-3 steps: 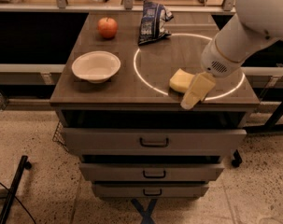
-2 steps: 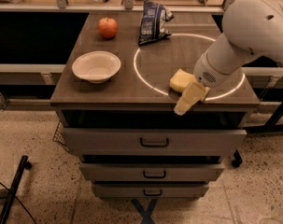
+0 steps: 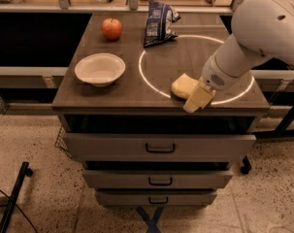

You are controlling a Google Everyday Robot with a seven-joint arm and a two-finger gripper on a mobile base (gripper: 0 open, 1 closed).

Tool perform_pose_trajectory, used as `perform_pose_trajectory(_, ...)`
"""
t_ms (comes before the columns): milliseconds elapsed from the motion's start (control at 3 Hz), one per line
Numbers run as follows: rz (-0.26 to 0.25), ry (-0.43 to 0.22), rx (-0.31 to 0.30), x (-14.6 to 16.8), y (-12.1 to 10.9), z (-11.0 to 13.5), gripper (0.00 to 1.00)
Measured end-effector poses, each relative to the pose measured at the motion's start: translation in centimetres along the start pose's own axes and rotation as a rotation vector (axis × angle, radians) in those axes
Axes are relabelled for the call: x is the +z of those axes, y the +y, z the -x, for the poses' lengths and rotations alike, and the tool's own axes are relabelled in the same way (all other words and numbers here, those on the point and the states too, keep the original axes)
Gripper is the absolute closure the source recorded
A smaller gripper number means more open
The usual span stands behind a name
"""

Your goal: Move sponge near paper bowl

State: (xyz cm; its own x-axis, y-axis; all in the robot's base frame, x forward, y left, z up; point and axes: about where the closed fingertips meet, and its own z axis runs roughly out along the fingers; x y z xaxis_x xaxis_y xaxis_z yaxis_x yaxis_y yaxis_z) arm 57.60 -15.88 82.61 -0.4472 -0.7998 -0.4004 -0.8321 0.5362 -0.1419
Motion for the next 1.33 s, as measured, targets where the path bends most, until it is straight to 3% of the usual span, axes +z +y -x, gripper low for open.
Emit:
perform_pose_trajectory(333, 0.0, 0.0, -0.002, -0.01, 0.07, 0.04, 0.64)
perform_pose_trajectory(667, 0.0, 0.001, -0.002, -0.07, 0.11, 0.08, 0.95)
perform_pose_trajectory(1333, 0.0, 0.0, -0.003, -0.19, 0.1, 0.13, 1.0)
